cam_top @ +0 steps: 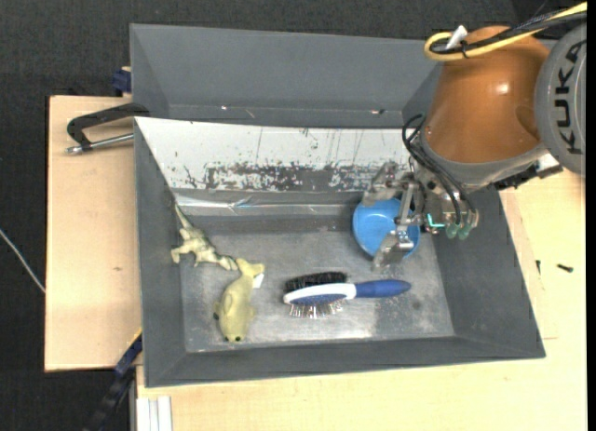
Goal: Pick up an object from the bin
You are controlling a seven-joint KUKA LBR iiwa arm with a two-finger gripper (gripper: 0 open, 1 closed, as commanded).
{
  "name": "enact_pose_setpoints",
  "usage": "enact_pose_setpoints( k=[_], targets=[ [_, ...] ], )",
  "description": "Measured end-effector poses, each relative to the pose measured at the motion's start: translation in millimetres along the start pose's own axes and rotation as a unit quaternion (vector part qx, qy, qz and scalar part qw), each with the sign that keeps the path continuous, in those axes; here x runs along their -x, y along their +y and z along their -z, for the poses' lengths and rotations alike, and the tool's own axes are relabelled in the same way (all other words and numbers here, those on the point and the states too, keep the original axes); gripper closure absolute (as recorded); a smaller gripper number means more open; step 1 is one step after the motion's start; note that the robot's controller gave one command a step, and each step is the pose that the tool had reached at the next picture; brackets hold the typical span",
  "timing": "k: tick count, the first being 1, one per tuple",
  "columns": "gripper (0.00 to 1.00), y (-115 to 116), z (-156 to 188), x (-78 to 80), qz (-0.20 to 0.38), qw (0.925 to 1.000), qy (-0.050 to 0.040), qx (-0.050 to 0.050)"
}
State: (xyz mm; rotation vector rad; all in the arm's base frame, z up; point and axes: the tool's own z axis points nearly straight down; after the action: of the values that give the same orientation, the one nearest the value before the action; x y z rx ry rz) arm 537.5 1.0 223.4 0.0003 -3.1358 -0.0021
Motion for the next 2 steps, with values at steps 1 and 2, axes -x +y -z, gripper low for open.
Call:
enact_pose_setpoints(
  k=[1, 2],
  targets=[
    [0.00, -20, -110, 32.4, -0.014, 0.9999, -0.0007, 0.000],
    [0.00, -75, -147, 47.1, -0.045, 0.9990, -0.0020, 0.004]
  ],
)
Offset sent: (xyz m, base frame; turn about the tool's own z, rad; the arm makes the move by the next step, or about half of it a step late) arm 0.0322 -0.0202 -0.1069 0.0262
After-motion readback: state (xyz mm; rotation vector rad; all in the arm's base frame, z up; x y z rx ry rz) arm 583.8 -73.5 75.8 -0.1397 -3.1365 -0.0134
